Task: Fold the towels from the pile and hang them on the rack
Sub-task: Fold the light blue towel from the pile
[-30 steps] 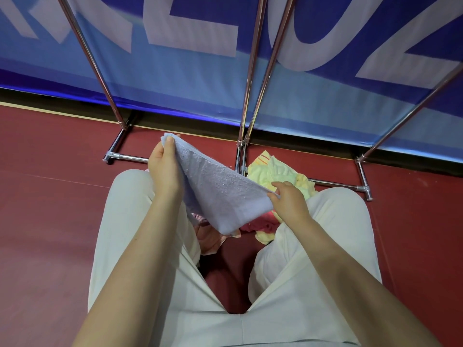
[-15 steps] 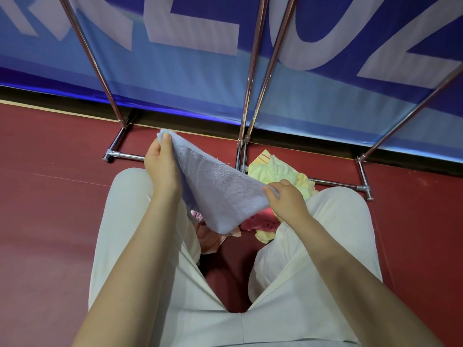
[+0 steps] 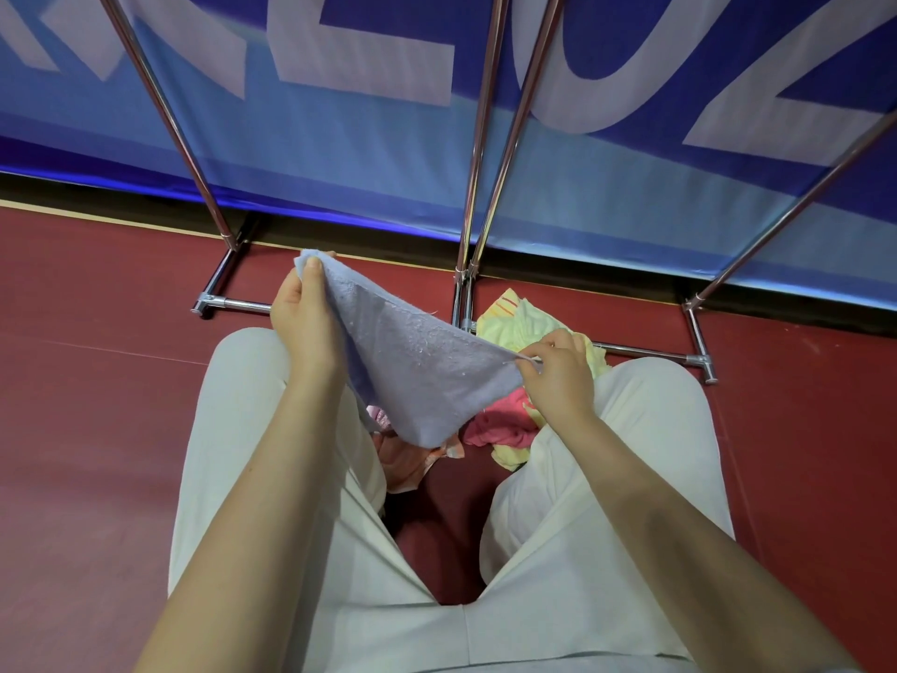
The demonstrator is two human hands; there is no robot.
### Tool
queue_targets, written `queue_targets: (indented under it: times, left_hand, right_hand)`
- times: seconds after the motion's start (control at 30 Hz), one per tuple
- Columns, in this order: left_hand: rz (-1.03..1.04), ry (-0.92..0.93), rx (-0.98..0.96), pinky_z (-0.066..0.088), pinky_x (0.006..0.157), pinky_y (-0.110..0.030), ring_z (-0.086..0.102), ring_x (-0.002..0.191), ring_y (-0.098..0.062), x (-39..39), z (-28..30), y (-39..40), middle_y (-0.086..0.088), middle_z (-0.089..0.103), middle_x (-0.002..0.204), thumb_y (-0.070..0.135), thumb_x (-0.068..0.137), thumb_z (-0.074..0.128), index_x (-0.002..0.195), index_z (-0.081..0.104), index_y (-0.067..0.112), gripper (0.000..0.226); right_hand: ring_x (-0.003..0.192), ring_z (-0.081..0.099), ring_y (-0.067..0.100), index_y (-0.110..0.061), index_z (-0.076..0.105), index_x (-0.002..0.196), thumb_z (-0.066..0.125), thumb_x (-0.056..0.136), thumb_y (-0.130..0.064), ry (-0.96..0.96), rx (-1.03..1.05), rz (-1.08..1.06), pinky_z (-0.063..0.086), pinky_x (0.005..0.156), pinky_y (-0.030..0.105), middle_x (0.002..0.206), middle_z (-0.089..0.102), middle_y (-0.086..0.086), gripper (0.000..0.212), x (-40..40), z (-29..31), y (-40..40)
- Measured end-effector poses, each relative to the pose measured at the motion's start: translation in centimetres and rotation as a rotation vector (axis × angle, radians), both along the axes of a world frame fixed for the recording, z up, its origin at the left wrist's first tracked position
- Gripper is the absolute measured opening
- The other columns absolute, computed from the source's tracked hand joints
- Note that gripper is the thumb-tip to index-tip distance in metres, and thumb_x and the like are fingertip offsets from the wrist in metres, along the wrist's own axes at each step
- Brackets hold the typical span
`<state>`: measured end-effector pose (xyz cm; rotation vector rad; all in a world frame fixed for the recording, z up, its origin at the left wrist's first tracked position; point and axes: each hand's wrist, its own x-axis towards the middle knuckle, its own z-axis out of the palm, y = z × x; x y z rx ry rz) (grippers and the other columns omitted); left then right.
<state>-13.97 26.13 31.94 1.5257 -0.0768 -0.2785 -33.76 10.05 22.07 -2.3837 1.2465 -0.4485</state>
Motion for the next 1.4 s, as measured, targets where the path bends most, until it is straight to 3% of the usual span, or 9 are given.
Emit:
queue_targets:
  times: [0.07,0.2,0.4,0.63,0.7,0.87,1.07,1.23,1.4]
  left_hand:
    - [0.044,0.052,-0.024,0.043,0.067,-0.011,0.056,0.08,0.001,0.6,-0.1,0.1,0.015,0.06,0.084,0.033,0.102,0.044,0.094,0.063,0.027,0.022]
    - [0.054,0.038,-0.021,0.044,0.07,-0.015,0.053,0.076,0.0,0.9,-0.5,0.1,0.012,0.057,0.08,0.033,0.101,0.044,0.082,0.06,0.031,0.025]
    - [0.07,0.024,-0.021,0.045,0.073,-0.015,0.055,0.079,0.001,1.8,-1.3,0.0,0.015,0.061,0.083,0.031,0.101,0.046,0.089,0.063,0.028,0.021]
    - [0.038,-0.044,0.09,0.04,0.073,-0.018,0.049,0.078,0.0,1.7,-2.2,-0.3,0.011,0.057,0.084,0.035,0.1,0.044,0.076,0.057,0.033,0.027]
    - [0.01,-0.102,0.168,0.037,0.074,-0.021,0.047,0.08,-0.005,1.7,-2.7,-0.5,0.003,0.055,0.09,0.036,0.1,0.042,0.076,0.054,0.026,0.028]
    - [-0.126,-0.151,0.148,0.028,0.059,-0.021,0.031,0.063,-0.002,0.9,-3.3,-1.6,0.006,0.036,0.071,0.03,0.101,0.04,0.075,0.046,0.009,0.034]
    - [-0.149,-0.174,0.235,0.032,0.06,-0.016,0.038,0.064,-0.002,-0.1,-2.7,-1.9,0.009,0.044,0.073,0.03,0.103,0.037,0.087,0.051,0.011,0.029]
    - [-0.122,-0.665,0.432,0.023,0.059,-0.022,0.038,0.067,-0.006,-1.2,-2.6,-0.9,0.007,0.05,0.074,0.023,0.103,0.041,0.088,0.054,0.013,0.022]
    - [-0.144,-0.399,0.459,0.025,0.065,-0.023,0.048,0.082,-0.02,-0.8,-4.0,-1.7,-0.004,0.056,0.086,0.026,0.104,0.036,0.096,0.056,0.006,0.03]
  right_hand:
    - [0.108,0.044,0.024,-0.007,0.071,0.086,0.063,0.088,-0.015,-0.089,-0.072,0.025,0.04,0.081,0.028,0.105,0.056,0.006,0.011,0.0,0.2,0.0]
    - [0.083,0.056,0.022,-0.009,0.062,0.097,0.051,0.094,-0.015,-0.157,0.265,0.025,0.039,0.064,0.024,0.089,0.062,0.004,0.012,0.1,0.5,0.1]
    - [0.065,0.054,0.01,-0.006,0.069,0.096,0.058,0.09,-0.007,-0.562,0.533,-0.143,0.044,0.059,0.017,0.081,0.064,0.002,0.012,-0.3,2.8,-0.4]
    - [0.089,0.066,0.019,-0.001,0.068,0.101,0.052,0.093,0.001,-1.011,0.926,-0.134,0.052,0.081,0.024,0.095,0.072,0.011,0.018,-2.0,4.4,-3.0]
    - [0.086,0.066,0.013,-0.005,0.069,0.101,0.052,0.094,0.0,-0.972,0.859,-0.13,0.051,0.079,0.019,0.09,0.073,0.003,0.019,-2.4,5.0,-4.1]
    - [0.084,0.059,-0.002,-0.009,0.07,0.108,0.052,0.093,-0.003,-0.555,0.332,-0.1,0.043,0.072,0.01,0.103,0.067,0.001,0.025,-3.7,5.9,-6.7]
    - [0.096,0.058,0.013,-0.005,0.071,0.106,0.05,0.091,-0.001,-0.575,0.212,-0.18,0.039,0.079,0.003,0.105,0.065,0.005,0.026,-3.9,5.4,-6.6]
    - [0.092,0.055,0.012,-0.004,0.071,0.1,0.049,0.091,0.0,-0.725,0.104,-0.292,0.036,0.076,0.002,0.098,0.061,0.005,0.024,-4.4,5.9,-6.0]
    - [0.094,0.058,0.015,-0.006,0.071,0.099,0.049,0.09,-0.003,-0.609,0.155,-0.262,0.042,0.08,0.013,0.103,0.065,0.006,0.024,-4.0,5.4,-5.9]
